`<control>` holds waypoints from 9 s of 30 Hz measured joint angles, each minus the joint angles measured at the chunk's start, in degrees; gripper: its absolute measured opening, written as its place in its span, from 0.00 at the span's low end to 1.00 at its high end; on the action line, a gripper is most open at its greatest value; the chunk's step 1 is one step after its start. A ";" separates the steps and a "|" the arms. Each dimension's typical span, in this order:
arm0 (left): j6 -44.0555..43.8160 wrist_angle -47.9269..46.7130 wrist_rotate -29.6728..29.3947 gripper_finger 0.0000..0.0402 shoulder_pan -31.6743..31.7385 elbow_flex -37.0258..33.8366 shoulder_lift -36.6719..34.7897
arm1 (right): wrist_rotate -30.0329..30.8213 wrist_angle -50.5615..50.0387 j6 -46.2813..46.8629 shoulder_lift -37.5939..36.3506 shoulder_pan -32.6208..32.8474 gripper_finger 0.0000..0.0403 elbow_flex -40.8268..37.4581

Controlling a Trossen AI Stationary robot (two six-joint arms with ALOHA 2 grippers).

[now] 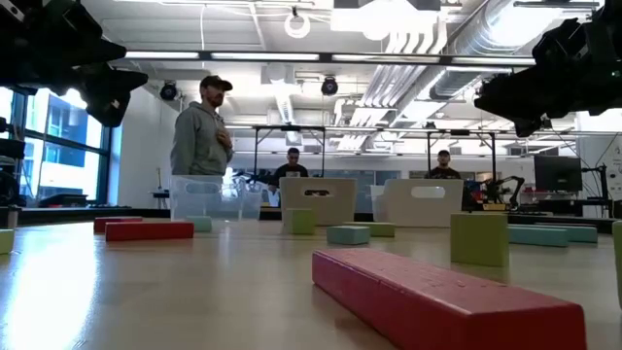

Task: Sort & place blocks by color

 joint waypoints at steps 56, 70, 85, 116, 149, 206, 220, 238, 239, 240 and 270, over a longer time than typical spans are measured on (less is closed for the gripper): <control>0.00 0.00 0.00 0.46 -0.02 0.00 0.01 | 0.01 -0.02 0.00 -0.02 -0.01 0.38 0.01; 0.00 0.00 0.00 0.46 -0.01 -0.01 0.01 | 0.00 -0.02 0.00 -0.01 -0.01 0.38 0.01; 0.00 0.00 0.00 0.46 -0.02 0.00 -0.01 | 0.02 0.00 -1.92 -0.02 0.00 0.38 0.02; 0.00 0.01 0.00 0.46 0.00 -0.01 0.00 | 0.22 0.09 -0.36 -0.01 0.00 0.38 0.00; 0.00 0.00 0.00 0.46 0.00 0.00 0.00 | 0.04 0.22 -0.05 -0.02 0.00 0.38 0.00; 0.00 0.01 0.00 0.46 0.00 0.00 0.00 | 8.99 -56.63 22.93 47.40 0.00 0.58 51.93; 0.04 0.02 0.00 0.46 -0.02 -0.02 -0.01 | -0.23 -60.00 25.41 63.70 0.00 0.58 51.93; 0.00 0.00 0.00 0.46 0.00 0.00 -0.01 | -5.04 -60.28 25.68 83.06 0.02 0.58 51.93; -0.19 0.00 0.00 0.46 0.00 -0.02 0.01 | -5.04 -60.26 25.68 83.88 0.02 0.58 51.93; -0.99 0.00 0.00 0.46 0.00 0.00 0.01 | -5.04 -60.26 25.66 84.64 0.02 0.58 51.93; -4.00 0.20 0.17 0.46 0.00 -0.02 0.01 | -5.41 -55.47 19.17 91.91 -1.57 0.58 48.54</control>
